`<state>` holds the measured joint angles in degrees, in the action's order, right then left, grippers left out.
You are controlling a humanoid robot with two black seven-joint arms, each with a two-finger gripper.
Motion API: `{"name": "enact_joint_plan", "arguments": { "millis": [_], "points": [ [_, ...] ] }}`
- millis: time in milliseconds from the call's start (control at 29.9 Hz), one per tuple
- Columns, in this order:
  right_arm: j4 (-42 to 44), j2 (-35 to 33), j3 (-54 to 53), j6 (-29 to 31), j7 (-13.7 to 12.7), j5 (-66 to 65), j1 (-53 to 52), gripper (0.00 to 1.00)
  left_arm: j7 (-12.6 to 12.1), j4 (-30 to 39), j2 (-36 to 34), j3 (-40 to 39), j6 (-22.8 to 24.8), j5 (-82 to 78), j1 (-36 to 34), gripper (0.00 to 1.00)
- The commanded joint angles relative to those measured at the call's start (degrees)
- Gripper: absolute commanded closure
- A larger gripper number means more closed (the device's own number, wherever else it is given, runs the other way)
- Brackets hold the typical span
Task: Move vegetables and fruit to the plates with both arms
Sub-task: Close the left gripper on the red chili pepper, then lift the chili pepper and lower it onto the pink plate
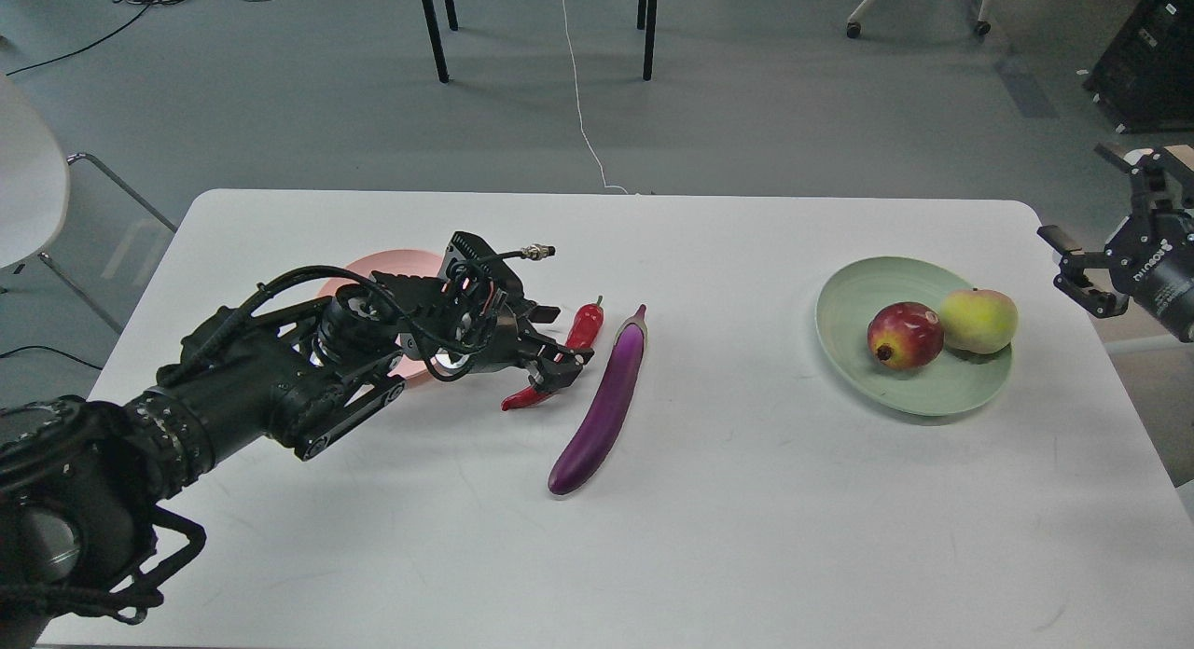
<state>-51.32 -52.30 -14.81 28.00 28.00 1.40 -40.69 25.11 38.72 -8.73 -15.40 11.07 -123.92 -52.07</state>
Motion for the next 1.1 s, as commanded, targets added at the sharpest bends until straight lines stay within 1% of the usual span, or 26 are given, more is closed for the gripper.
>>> {"name": "enact_joint_plan", "arguments": {
  "millis": [0,468,568,702,736,836,869,1003,1070],
  "points": [
    [0.00,0.00,0.04,0.00,0.00,0.00,0.35,0.01,-0.06,0.30,0.02,0.02,0.00,-0.01,0.04,0.27],
    [0.00,-0.09,-0.05,0.00,0.00,0.00,0.88,0.01,-0.06,0.92,-0.06,0.02,0.00,-0.18,0.48,0.27],
    [0.00,-0.09,-0.05,0.00,0.00,0.00,1.05,0.01,-0.06,0.92,-0.24,0.98,0.00,-0.27,0.56,0.30],
    [0.00,-0.17,-0.13,0.00,0.00,0.00,1.23,0.01,-0.06,0.92,-0.50,2.13,0.00,-0.36,0.65,0.42],
    [0.00,-0.17,-0.14,0.00,0.00,0.00,1.23,0.01,-0.06,0.83,-0.50,2.13,0.00,-0.62,0.65,0.46],
    [0.00,-0.17,-0.14,0.00,0.00,0.00,1.40,0.01,-0.24,0.57,-0.68,2.13,0.00,-1.08,0.92,0.64],
    [0.00,-0.17,-0.14,0.00,0.00,0.00,1.40,0.01,-0.24,0.48,-0.68,2.13,-0.08,-1.08,0.92,0.69],
    [0.00,-0.09,-0.14,0.00,0.00,0.00,1.67,0.01,-0.33,0.31,-1.03,2.13,-0.17,-1.08,0.83,0.85],
    [0.08,-0.09,-0.14,0.00,0.00,0.00,1.67,0.01,-0.41,0.30,-1.12,2.13,-0.17,-1.08,0.74,0.89]
  ]
}}
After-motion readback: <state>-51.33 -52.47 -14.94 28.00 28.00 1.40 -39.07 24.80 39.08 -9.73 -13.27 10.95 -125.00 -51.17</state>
